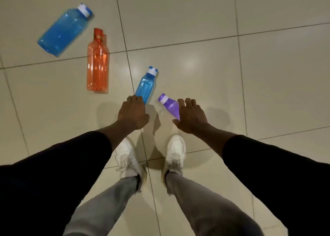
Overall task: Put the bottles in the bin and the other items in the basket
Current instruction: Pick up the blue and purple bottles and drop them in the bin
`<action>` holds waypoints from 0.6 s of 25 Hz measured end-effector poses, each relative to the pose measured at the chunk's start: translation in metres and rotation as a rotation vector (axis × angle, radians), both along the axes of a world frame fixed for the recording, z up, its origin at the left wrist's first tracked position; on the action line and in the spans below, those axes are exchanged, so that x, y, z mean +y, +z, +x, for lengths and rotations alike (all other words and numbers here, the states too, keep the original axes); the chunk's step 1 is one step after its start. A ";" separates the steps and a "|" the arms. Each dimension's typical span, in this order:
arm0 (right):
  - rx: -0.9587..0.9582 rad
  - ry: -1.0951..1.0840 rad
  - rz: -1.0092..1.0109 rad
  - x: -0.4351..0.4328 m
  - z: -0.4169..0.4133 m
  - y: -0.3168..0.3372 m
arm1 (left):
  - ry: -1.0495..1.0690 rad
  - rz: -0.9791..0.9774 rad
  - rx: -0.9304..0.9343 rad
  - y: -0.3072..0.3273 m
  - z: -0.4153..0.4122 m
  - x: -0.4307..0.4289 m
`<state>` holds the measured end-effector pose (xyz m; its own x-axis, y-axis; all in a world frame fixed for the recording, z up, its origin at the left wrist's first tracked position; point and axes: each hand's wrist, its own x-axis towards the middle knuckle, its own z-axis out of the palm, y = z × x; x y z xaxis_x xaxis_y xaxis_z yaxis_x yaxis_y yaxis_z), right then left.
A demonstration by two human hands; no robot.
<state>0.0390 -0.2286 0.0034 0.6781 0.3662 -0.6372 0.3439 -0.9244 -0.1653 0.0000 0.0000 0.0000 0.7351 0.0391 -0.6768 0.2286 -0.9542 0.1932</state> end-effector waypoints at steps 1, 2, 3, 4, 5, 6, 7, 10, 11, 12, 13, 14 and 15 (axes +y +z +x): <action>0.012 0.021 -0.022 0.000 -0.002 -0.023 | 0.025 0.012 -0.004 -0.021 -0.003 0.002; 0.014 0.022 -0.034 -0.001 -0.004 -0.040 | 0.082 0.009 -0.012 -0.038 -0.005 0.006; 0.000 0.041 -0.051 -0.006 -0.006 -0.058 | 0.106 0.026 -0.030 -0.057 -0.007 0.008; 0.005 0.069 -0.092 -0.008 -0.010 -0.073 | 0.107 0.040 -0.022 -0.073 -0.008 0.009; -0.015 0.074 -0.104 -0.012 -0.012 -0.092 | 0.106 0.051 -0.029 -0.092 -0.008 0.011; -0.008 0.065 -0.104 -0.013 -0.015 -0.104 | 0.113 0.044 -0.029 -0.106 -0.007 0.010; -0.018 0.053 -0.089 -0.015 -0.019 -0.116 | 0.136 0.036 -0.044 -0.117 -0.009 0.011; -0.050 0.030 -0.120 -0.022 -0.023 -0.129 | 0.253 0.024 -0.038 -0.138 -0.004 0.008; -0.039 0.015 -0.114 -0.024 -0.023 -0.129 | 0.304 -0.002 -0.009 -0.138 -0.003 0.009; -0.027 -0.007 -0.114 -0.024 -0.022 -0.122 | 0.350 -0.027 0.018 -0.134 -0.003 0.010; -0.015 -0.032 -0.116 -0.024 -0.021 -0.113 | 0.393 -0.039 0.052 -0.125 -0.005 0.011; -0.007 -0.071 -0.107 -0.022 -0.020 -0.097 | 0.440 -0.046 0.079 -0.109 -0.008 0.013; -0.010 -0.116 -0.087 -0.020 -0.018 -0.078 | 0.481 -0.059 0.086 -0.088 -0.013 0.015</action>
<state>0.0207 -0.2482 -0.0746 0.7192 0.2286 -0.6562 0.2351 -0.9687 -0.0797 -0.0134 0.0146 -0.0881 0.5844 0.3200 -0.7457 0.6580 -0.7246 0.2048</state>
